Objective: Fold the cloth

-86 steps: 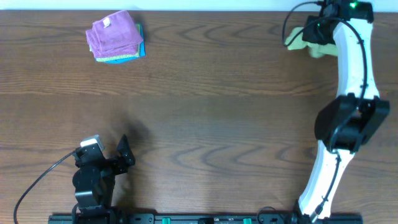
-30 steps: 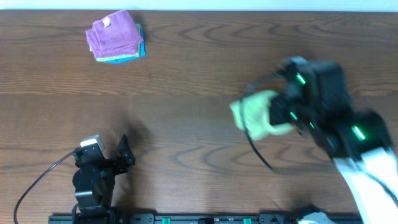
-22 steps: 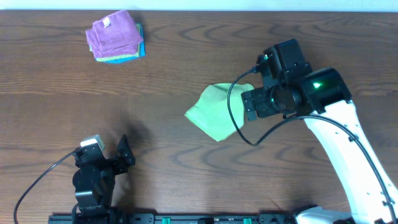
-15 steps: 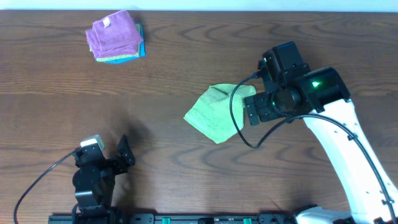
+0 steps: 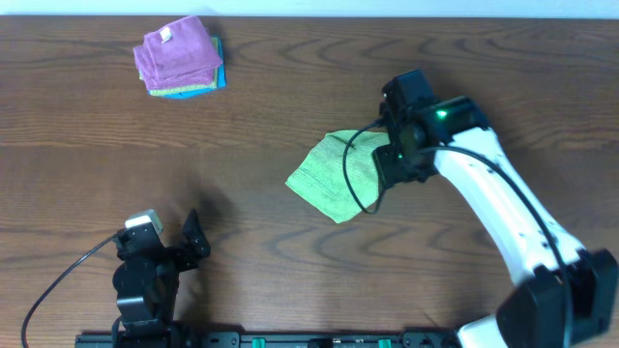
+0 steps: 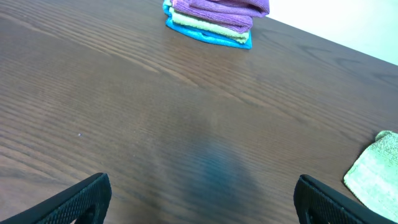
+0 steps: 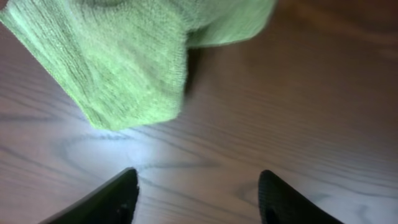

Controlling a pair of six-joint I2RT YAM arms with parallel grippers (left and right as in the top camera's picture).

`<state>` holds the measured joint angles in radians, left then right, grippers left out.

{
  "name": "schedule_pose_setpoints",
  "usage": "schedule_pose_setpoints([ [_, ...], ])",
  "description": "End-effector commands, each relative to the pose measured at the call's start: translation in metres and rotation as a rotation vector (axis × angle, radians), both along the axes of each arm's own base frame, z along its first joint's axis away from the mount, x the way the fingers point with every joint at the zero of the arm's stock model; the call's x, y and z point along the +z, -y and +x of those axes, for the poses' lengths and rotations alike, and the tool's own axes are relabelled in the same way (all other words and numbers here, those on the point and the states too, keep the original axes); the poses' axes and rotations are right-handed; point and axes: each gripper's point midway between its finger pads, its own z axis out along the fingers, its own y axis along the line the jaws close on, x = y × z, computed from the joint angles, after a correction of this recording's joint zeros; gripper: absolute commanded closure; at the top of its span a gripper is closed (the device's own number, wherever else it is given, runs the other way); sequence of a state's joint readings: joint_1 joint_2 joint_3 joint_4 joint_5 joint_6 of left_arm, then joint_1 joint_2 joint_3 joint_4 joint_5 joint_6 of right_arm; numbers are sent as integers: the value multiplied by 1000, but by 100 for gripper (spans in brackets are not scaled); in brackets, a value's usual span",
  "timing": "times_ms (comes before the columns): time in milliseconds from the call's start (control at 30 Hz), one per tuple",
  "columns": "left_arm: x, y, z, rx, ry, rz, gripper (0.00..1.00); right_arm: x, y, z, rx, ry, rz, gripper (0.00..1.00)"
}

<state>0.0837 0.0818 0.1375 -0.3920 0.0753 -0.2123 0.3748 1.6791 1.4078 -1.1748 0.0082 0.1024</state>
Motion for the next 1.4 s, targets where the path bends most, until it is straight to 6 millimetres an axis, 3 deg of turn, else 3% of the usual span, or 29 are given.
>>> schedule_pose_setpoints([
  [0,-8,1,-1,-5,-15,-4,5,-15,-14,-3,21,-55,44,23],
  [300,-8,1,-1,-5,-15,-3,5,-39,-50,8,75,-67,129,16],
  [467,-8,1,-1,-5,-15,-4,5,-52,-60,15,93,-59,132,22],
  [767,-8,1,-1,-5,-15,-4,5,-79,-64,28,98,-59,122,27],
  [967,-8,1,-1,-5,-15,-3,5,-96,-54,29,87,-82,58,31],
  [1033,-8,1,-1,-5,-15,-4,5,-98,-54,29,87,-87,55,42],
  [1200,-8,1,-1,-5,-15,-4,5,-98,-55,32,88,-74,61,99],
  [1367,-8,1,-1,-5,-15,-3,5,-94,-57,36,87,-63,65,98],
])
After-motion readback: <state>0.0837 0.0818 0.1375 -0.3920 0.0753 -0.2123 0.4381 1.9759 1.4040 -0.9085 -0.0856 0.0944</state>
